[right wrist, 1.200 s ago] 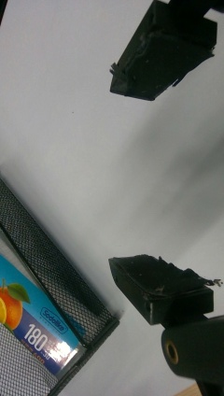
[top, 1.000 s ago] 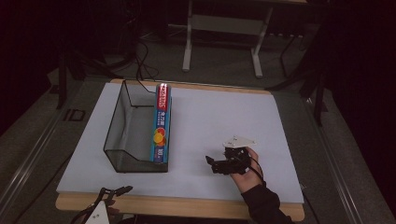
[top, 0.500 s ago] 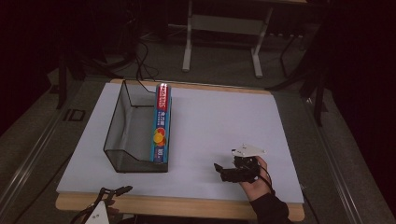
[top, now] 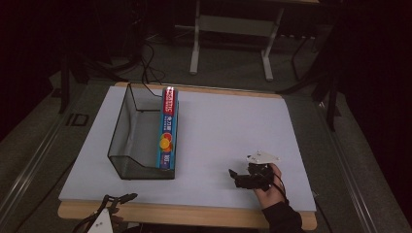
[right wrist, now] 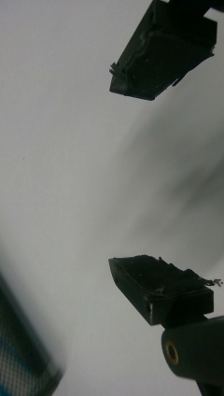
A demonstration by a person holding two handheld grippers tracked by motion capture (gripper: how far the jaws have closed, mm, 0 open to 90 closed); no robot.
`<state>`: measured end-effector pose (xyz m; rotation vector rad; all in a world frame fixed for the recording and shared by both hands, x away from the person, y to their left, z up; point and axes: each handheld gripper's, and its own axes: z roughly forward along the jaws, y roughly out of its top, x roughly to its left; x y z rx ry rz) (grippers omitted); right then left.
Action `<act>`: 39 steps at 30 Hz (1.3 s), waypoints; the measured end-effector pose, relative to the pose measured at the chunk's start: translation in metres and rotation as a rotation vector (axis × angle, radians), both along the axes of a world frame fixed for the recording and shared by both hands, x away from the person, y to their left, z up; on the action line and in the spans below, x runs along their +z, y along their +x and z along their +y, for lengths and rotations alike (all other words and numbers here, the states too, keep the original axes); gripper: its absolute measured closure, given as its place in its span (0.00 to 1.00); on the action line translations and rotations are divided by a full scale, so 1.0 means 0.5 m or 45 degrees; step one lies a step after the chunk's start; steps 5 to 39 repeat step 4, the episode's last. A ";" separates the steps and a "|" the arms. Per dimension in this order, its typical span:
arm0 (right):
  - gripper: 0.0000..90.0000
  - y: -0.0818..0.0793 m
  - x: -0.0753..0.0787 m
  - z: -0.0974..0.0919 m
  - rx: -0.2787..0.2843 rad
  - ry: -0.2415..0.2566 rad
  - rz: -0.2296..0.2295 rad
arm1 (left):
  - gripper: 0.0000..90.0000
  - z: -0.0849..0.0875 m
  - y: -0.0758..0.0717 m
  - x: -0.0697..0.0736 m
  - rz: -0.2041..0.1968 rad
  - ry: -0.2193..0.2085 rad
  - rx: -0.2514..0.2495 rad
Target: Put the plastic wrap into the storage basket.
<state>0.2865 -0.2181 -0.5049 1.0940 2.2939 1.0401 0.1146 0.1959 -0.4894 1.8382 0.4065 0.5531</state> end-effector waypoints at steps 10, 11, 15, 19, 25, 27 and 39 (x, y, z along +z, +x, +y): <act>0.15 0.005 -0.004 -0.003 0.000 -0.015 0.011 | 0.00 -0.001 0.000 0.000 0.002 0.001 -0.005; 0.15 0.005 -0.004 -0.003 0.000 -0.015 0.011 | 0.00 -0.001 0.000 0.000 0.002 0.001 -0.005; 0.15 0.005 -0.004 -0.003 0.000 -0.015 0.011 | 0.00 -0.001 0.000 0.000 0.002 0.001 -0.005; 0.15 0.005 -0.004 -0.003 0.000 -0.015 0.011 | 0.00 -0.001 0.000 0.000 0.002 0.001 -0.005; 0.15 0.005 -0.004 -0.003 0.000 -0.015 0.011 | 0.00 -0.001 0.000 0.000 0.002 0.001 -0.005; 0.15 0.005 -0.004 -0.003 0.000 -0.015 0.011 | 0.00 -0.001 0.000 0.000 0.002 0.001 -0.005; 0.15 0.005 -0.004 -0.003 0.000 -0.015 0.011 | 0.00 -0.001 0.000 0.000 0.002 0.001 -0.005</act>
